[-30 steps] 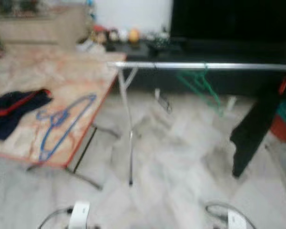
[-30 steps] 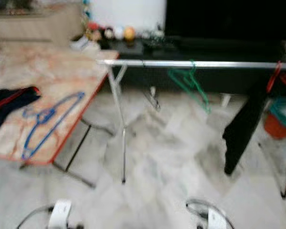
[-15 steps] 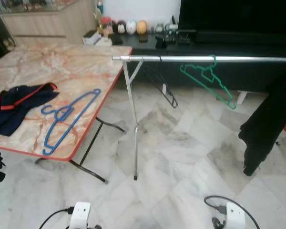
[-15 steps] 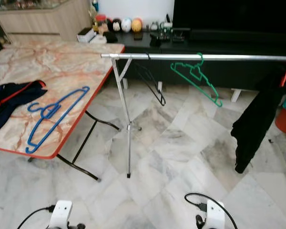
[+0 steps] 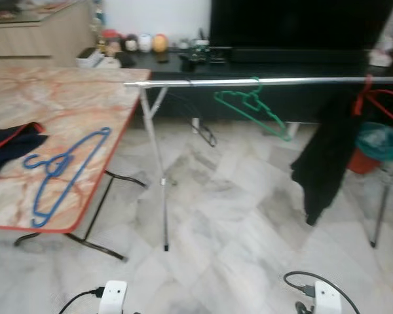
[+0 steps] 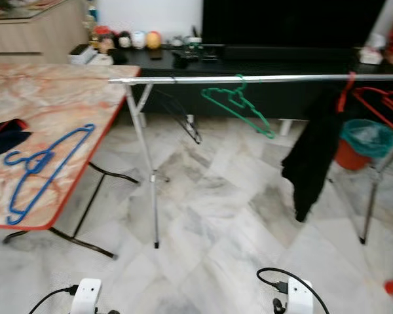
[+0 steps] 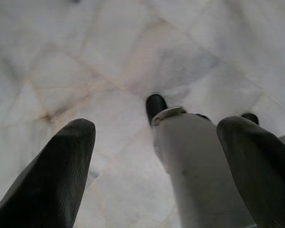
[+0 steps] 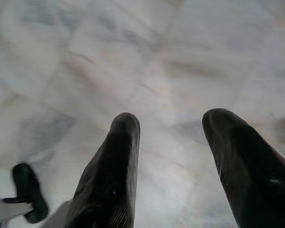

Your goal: Hang hanger

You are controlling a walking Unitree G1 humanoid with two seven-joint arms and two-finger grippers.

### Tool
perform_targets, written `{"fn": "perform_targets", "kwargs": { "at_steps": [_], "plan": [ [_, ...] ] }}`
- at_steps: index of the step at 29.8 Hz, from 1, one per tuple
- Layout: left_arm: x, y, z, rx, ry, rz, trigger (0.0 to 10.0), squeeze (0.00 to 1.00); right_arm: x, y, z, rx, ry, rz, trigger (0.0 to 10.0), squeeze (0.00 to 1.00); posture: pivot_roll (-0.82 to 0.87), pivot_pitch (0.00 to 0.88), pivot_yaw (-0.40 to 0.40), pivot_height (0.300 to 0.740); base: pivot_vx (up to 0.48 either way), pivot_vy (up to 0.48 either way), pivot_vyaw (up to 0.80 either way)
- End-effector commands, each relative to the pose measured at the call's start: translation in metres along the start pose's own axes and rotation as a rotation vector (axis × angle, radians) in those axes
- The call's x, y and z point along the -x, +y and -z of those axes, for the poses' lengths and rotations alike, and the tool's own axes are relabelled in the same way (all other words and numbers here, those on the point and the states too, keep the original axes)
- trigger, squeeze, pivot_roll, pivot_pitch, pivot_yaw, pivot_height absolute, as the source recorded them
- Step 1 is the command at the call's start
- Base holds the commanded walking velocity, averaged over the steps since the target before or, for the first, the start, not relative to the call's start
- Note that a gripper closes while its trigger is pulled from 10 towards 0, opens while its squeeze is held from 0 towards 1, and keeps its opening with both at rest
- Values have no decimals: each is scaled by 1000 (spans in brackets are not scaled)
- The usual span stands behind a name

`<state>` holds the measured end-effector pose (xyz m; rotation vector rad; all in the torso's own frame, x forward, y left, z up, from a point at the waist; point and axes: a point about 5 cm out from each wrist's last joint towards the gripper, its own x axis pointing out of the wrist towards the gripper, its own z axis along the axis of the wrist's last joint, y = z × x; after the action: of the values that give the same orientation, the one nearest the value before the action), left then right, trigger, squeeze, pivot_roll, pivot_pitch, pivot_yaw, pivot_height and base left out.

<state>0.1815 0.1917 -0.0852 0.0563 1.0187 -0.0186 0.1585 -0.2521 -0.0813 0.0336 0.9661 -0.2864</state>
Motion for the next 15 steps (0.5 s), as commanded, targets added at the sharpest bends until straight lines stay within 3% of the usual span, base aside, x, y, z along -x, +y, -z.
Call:
{"fn": "perform_targets", "kwargs": {
  "at_steps": [1, 15],
  "plan": [
    [1, 1, 3, 8, 6, -4, 10000, 0, 0, -1, 2, -7, 8, 7, 10000, 0, 37, 0, -29, 740, 0, 0, -738],
    [1, 6, 6, -32, 14, -7, 10000, 0, 0, 5, 4, -18, 8, 5, 10000, 0, 40, 0, 0, 740, 0, 0, -728]
  ]
}}
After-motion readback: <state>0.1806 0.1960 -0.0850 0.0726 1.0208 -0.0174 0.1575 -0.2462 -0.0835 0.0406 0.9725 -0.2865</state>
